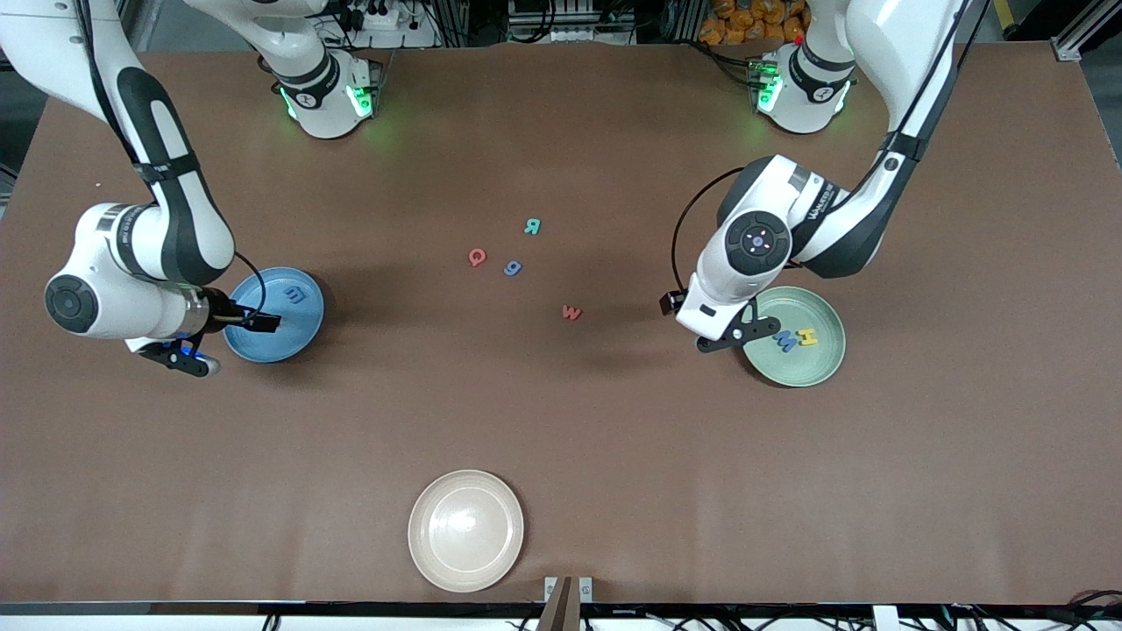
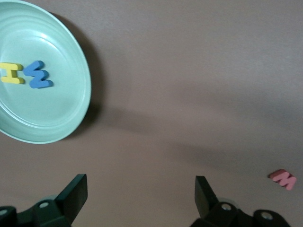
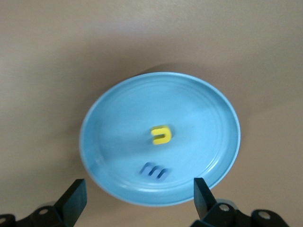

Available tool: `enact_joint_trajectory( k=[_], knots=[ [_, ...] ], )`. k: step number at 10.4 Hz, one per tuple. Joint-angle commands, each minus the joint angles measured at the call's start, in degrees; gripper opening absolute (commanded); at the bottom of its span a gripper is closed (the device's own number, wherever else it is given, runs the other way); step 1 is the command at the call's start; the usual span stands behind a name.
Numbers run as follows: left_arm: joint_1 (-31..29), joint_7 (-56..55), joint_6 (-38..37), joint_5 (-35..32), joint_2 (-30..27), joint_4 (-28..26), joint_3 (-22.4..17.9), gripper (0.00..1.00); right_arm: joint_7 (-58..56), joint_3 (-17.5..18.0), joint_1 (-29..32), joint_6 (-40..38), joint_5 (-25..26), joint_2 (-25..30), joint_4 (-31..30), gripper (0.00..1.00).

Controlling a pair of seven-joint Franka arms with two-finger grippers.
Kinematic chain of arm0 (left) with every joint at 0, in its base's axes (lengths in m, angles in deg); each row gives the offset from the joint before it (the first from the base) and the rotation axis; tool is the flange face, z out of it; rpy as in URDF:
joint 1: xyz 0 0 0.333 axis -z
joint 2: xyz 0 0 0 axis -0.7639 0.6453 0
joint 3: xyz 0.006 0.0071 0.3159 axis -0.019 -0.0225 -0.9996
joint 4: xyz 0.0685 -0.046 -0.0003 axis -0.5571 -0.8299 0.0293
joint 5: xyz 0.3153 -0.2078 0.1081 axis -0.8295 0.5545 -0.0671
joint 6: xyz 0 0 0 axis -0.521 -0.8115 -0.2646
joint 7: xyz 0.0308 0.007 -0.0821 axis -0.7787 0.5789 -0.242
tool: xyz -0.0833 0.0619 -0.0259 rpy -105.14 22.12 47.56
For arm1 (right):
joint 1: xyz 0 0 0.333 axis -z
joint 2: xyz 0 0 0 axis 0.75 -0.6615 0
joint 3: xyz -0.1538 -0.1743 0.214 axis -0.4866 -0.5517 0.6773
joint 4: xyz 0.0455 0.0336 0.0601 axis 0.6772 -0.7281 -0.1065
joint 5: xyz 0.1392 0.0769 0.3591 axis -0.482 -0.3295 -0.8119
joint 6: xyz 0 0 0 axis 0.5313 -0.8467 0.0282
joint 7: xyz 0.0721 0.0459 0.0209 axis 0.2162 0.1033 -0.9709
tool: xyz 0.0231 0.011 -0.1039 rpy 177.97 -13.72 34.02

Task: Sort upper and lower case letters into plates
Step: 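Move both grippers back over the remaining letters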

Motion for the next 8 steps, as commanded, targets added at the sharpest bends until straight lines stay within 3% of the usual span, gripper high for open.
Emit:
enact_joint_trajectory(
  k=[1,3,6,8],
  knots=[
    [2.2,-2.6,1.1,1.0,0.6,0.5,-0.2,1.0,5.3,0.5,-2.3,-5.3,-0.8,0.8,4.5,1.0],
    [3.9,-4.1,3.0,1.0,0.8,0.5,-0.2,1.0,8.8,3.1,-2.5,-9.5,-0.9,0.8,10.0,1.0],
    [6.8,-5.7,4.9,0.9,1.8,0.3,0.1,1.0,17.9,10.2,-2.5,-11.2,-0.7,1.2,16.8,1.0],
    [7.5,-6.5,6.4,0.7,2.4,0.3,0.1,1.0,18.3,12.4,-2.6,-18.2,-0.7,1.7,22.2,1.0]
  ],
)
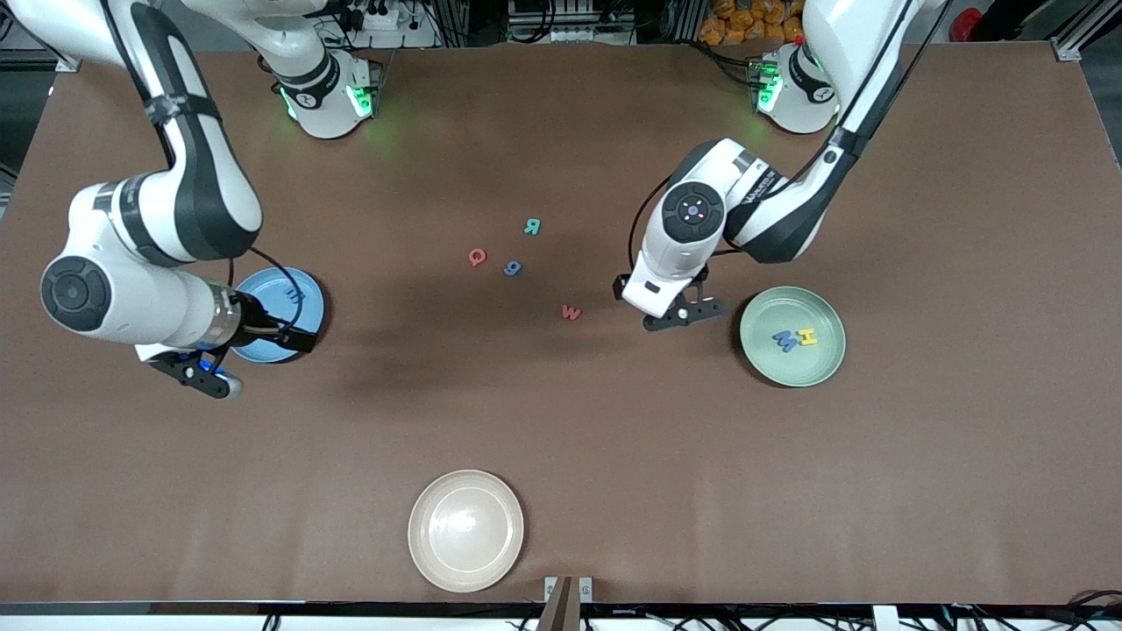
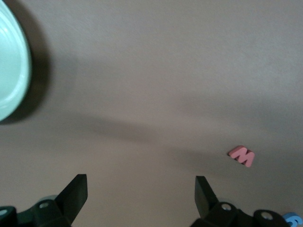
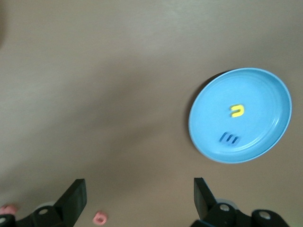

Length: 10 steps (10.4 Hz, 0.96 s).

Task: Sort upper and lower case letters into plates
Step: 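Move both grippers back over the remaining letters, then grasp the teal R with the left gripper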

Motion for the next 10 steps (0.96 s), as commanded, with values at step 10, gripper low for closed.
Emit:
enact_joint_trajectory(
  k=[10],
  knots=[
    [7.0,-8.7,10.7,-6.9,4.1,-2.7,6.0,1.0,30.6,5.4,-7.3,7.2,-0.4,-3.5,4.8,1.0]
  ],
)
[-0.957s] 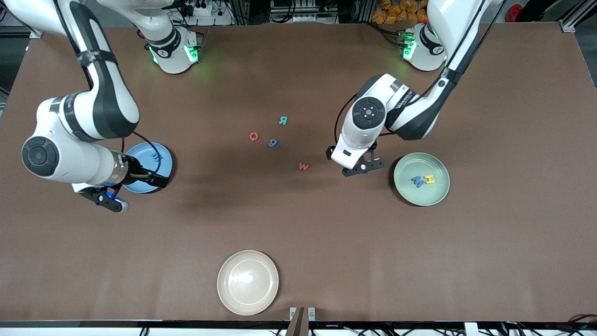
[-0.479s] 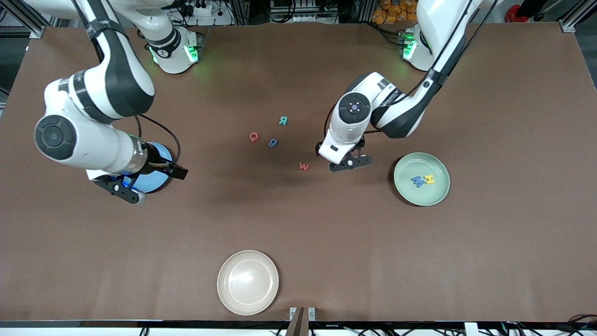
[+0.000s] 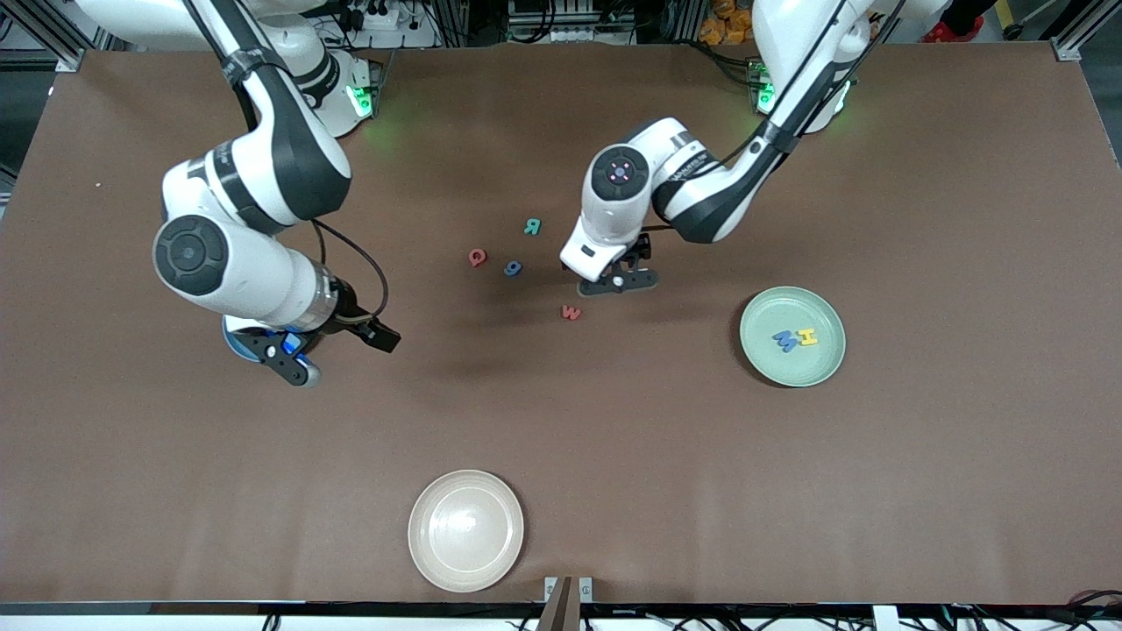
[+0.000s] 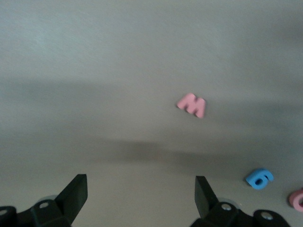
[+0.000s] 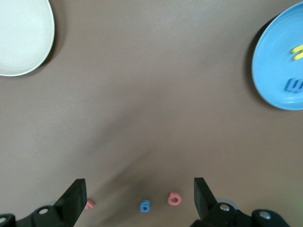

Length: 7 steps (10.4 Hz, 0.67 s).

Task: Sort upper and lower case letters into plates
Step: 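Grasp the teal R with the left gripper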

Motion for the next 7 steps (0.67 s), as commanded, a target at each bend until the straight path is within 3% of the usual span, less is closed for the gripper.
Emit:
enact_joint_trajectory(
  k=[1,5,7],
  knots=[
    [1.6,-3.2,6.2,-3.6,1.2,-2.4,2.1,1.0,5.2,0.2,-0.8,3.1,-0.7,-1.5,0.7,1.0],
    [5.4,-3.3,9.0,-14.4,5.1,-2.6,3.8,1.0,8.7,0.2,-0.8,3.9,-0.5,-4.3,3.0,1.0],
    [7.7,-3.2,13.4,-14.9,7.0,-2.5,3.8,1.0,9.4,0.2,-1.5,7.1,-0.6,-4.7,3.1,1.0]
  ],
)
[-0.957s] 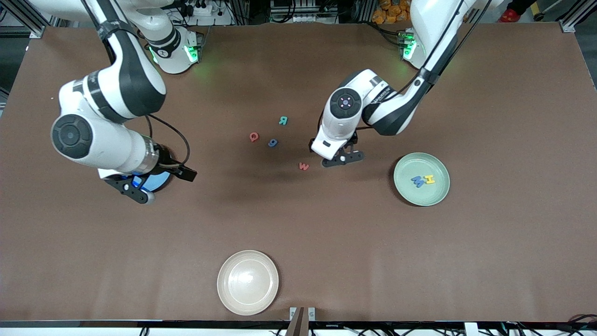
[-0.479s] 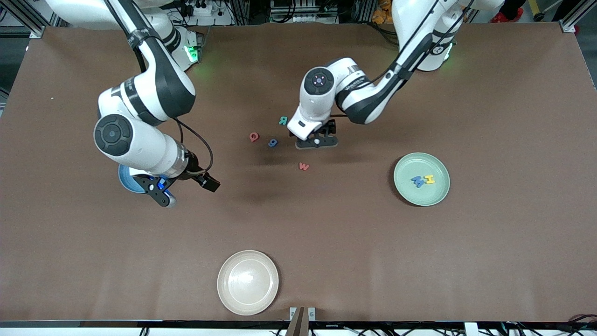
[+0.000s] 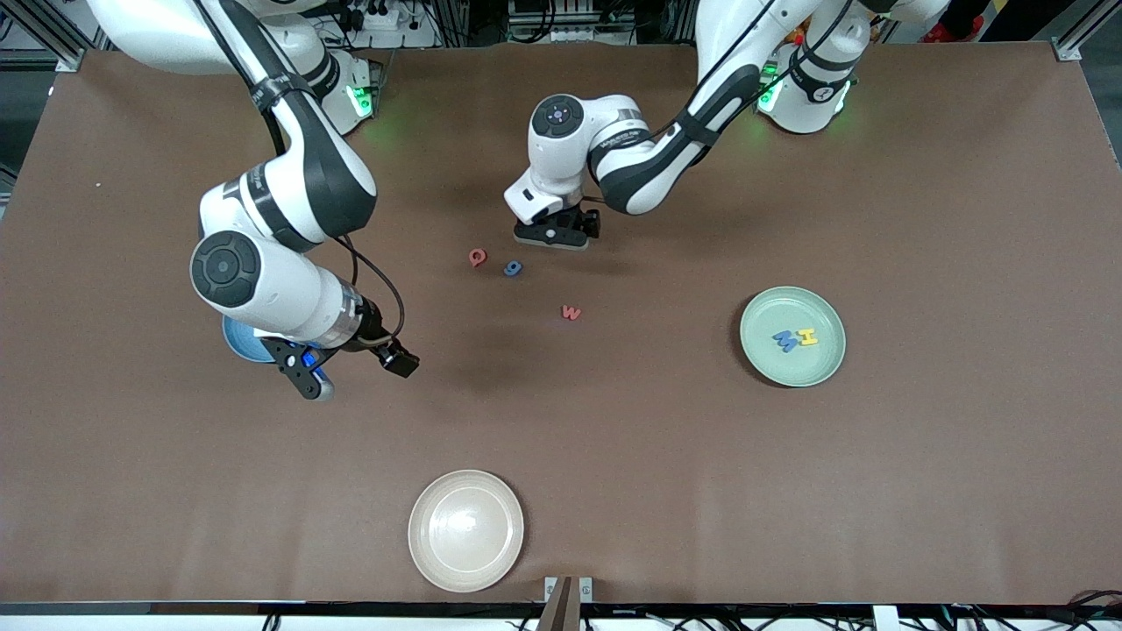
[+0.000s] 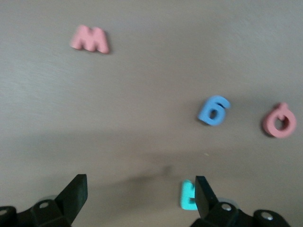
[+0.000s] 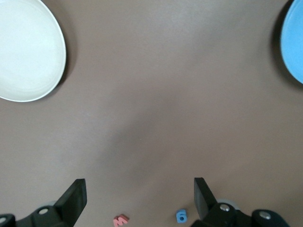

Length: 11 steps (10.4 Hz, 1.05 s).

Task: Sort upper and lower case letters into plates
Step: 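Grasp the teal R with the left gripper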

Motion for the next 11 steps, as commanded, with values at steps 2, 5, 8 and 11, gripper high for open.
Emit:
enact_joint_trajectory(
  k=[2,5,8,11],
  knots=[
    [1.3,-1.4,3.9,-5.6,2.8,0.1,0.3,1.0,1.8,0.2,-0.8,1.4,-0.5,-2.2,2.4,1.0],
    [3.5,-1.8,4.9,-6.4,4.3,0.3,0.1,0.98,1.8,0.2,-0.8,1.4,-0.5,-2.2,2.4,1.0],
    [5.5,-2.8,5.0,-6.2,5.3,0.5,-0.8,0.97,1.8,0.2,-0.8,1.3,-0.2,-2.3,2.4,1.0],
    [6.5,-2.8,6.0,-6.3,6.0,0.7,-2.2,0.9,1.8,0.2,-1.5,1.4,0.2,-2.7,2.4,1.0]
  ],
)
